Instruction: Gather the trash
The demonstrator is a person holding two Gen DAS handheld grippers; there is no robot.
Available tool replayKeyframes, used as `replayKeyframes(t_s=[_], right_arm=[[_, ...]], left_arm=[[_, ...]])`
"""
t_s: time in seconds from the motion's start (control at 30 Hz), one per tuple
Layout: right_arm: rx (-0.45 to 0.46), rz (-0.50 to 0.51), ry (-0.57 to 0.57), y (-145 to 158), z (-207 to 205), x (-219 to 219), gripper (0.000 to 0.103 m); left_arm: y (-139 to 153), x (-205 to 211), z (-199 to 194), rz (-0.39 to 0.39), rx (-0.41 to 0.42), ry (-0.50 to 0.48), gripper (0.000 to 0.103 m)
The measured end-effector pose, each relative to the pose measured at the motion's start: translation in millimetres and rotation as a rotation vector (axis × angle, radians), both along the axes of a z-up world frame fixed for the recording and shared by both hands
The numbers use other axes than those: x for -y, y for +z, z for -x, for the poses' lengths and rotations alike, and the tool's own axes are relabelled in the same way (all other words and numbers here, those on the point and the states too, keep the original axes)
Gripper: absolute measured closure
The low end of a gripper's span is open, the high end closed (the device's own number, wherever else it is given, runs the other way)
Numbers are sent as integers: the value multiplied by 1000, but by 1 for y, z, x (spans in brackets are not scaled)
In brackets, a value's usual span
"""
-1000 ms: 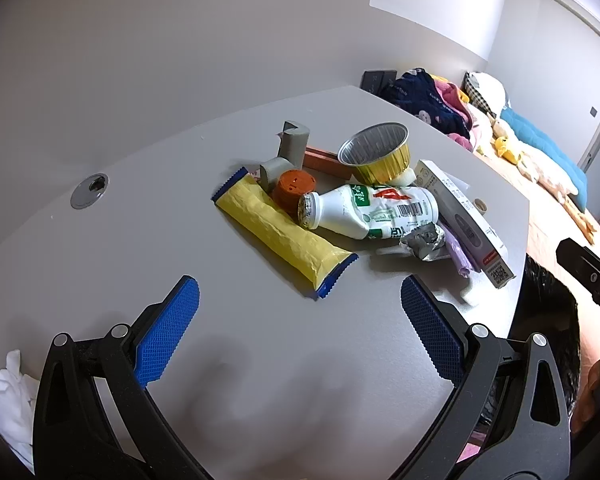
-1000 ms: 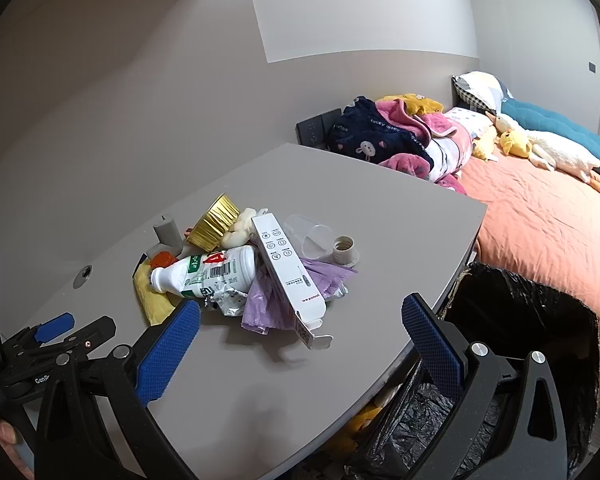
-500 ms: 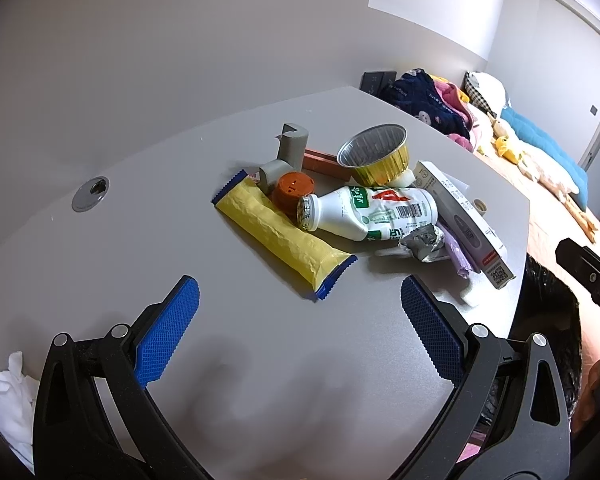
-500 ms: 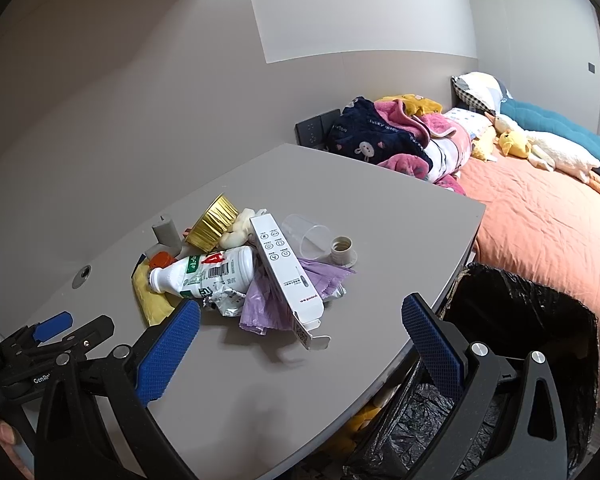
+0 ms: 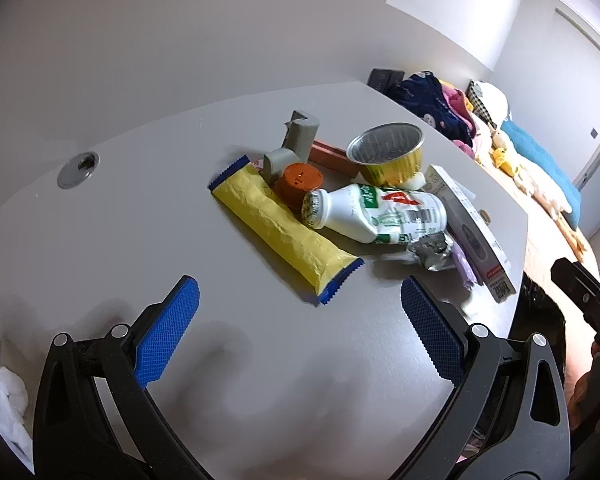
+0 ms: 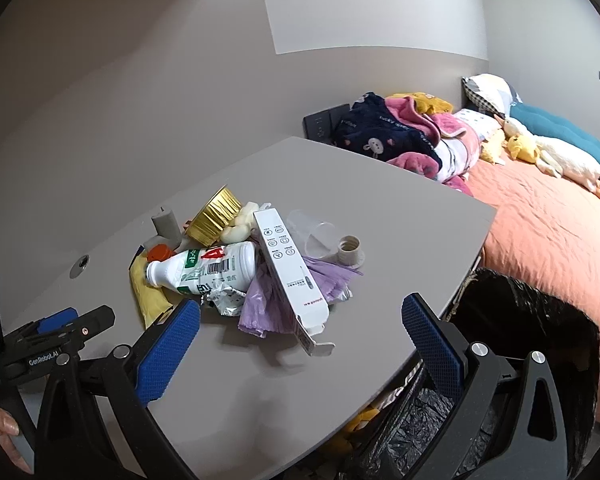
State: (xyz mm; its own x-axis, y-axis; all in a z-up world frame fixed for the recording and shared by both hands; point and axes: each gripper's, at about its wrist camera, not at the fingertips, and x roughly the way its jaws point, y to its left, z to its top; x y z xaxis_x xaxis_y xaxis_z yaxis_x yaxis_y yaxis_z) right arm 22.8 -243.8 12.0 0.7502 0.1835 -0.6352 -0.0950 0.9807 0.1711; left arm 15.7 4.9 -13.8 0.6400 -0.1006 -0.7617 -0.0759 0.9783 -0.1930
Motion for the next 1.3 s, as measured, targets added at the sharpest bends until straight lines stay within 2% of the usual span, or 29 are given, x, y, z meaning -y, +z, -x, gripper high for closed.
replayKeyframes(t_s=[0.13,0.57,0.73,0.8,1.03,1.13,1.17,1.23,1.27,1.3], right_arm=[[-16,9,17,-6,-11,-5,2],[-35,33,89,-16,-59,-20,4],[-63,62,108,-26,-80,-27,16],[-81,81,105,-33,-89,-28,29],[-134,111,105,-52,-109,-30,47],[-148,116,117,-56,-112,-33,61],[-153,112,124,-58,-113,-35,70],[-155,102,131,-58,-113,-36,73],[-152,100,130,-58,-113,-36,74],[-149,95,128,-57,-112,-35,74]], left_arm=[[-7,-6,-10,7,-23,32,5],[-23,0,-47,-81,-80,43,7],[-31,-3,-59,-94,-106,61,17],[-35,-5,-63,-95,-120,65,22],[-44,-8,-72,-85,-143,69,29],[-43,-11,-71,-73,-119,71,32],[-43,-13,-71,-60,-107,70,34],[-42,-15,-69,-27,-83,65,42],[-42,-16,-68,-23,-80,66,50],[-42,-17,-68,-19,-78,64,62]])
